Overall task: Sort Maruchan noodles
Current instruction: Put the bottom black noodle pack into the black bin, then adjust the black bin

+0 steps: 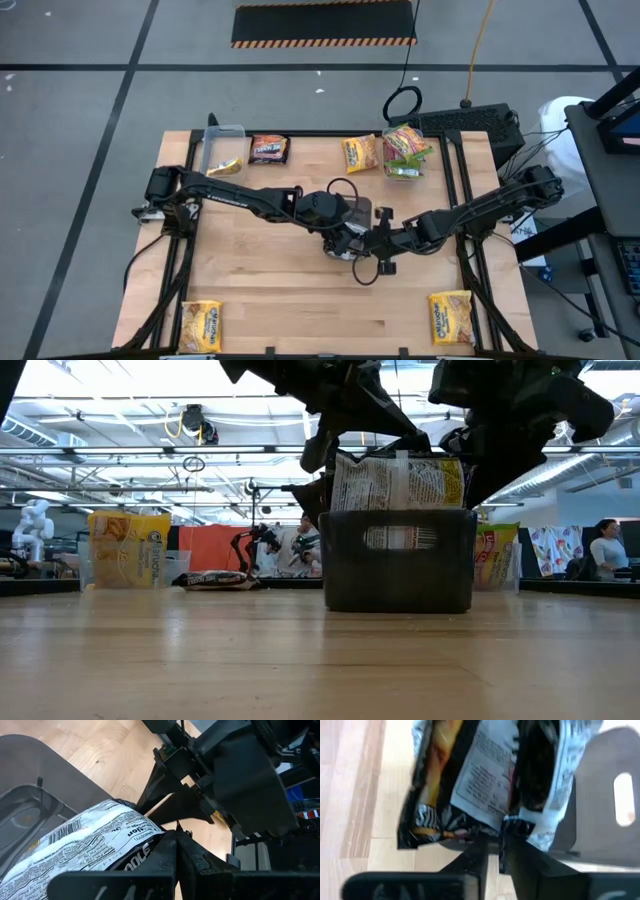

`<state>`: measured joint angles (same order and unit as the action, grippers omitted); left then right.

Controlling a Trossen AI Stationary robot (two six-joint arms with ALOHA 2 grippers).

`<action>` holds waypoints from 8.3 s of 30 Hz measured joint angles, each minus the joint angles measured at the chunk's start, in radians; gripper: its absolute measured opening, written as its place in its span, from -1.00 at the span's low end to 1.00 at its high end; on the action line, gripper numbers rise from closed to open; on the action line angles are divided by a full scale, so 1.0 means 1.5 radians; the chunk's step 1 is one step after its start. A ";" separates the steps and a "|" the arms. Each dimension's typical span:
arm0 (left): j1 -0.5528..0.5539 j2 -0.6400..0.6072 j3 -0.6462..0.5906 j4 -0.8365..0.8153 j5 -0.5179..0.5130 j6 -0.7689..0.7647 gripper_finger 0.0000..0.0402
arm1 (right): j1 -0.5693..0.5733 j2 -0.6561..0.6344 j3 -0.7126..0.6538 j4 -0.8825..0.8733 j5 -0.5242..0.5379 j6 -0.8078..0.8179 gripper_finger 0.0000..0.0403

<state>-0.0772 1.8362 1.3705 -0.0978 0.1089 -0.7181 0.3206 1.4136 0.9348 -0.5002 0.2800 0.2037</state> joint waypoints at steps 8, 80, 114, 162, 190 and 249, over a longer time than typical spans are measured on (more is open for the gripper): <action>0.000 0.000 0.000 -0.001 0.003 0.001 -1.00 | 0.000 0.000 0.000 0.012 0.003 -0.025 -0.33; 0.007 0.000 0.000 0.073 0.027 -0.007 -1.00 | -0.014 -0.031 0.000 -0.077 -0.014 0.016 -0.36; 0.007 -0.001 0.000 0.066 0.035 0.001 -1.00 | -0.014 -0.068 0.000 -0.071 -0.012 -0.044 -1.00; 0.048 -0.001 0.000 -0.084 0.032 0.066 -0.90 | -0.014 -0.150 0.000 -0.067 -0.016 -0.041 -0.94; 0.064 -0.061 -0.001 -0.139 0.032 0.105 -0.89 | -0.015 -0.215 0.001 -0.029 0.025 -0.060 -0.58; 0.019 -0.071 -0.001 -0.504 -0.039 0.090 -0.89 | -0.123 0.040 0.000 -0.099 -0.101 0.083 -0.58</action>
<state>-0.0489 1.7298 1.3697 -0.8546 0.0510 -0.5824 0.1357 1.4742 0.9348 -0.6493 0.1291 0.3276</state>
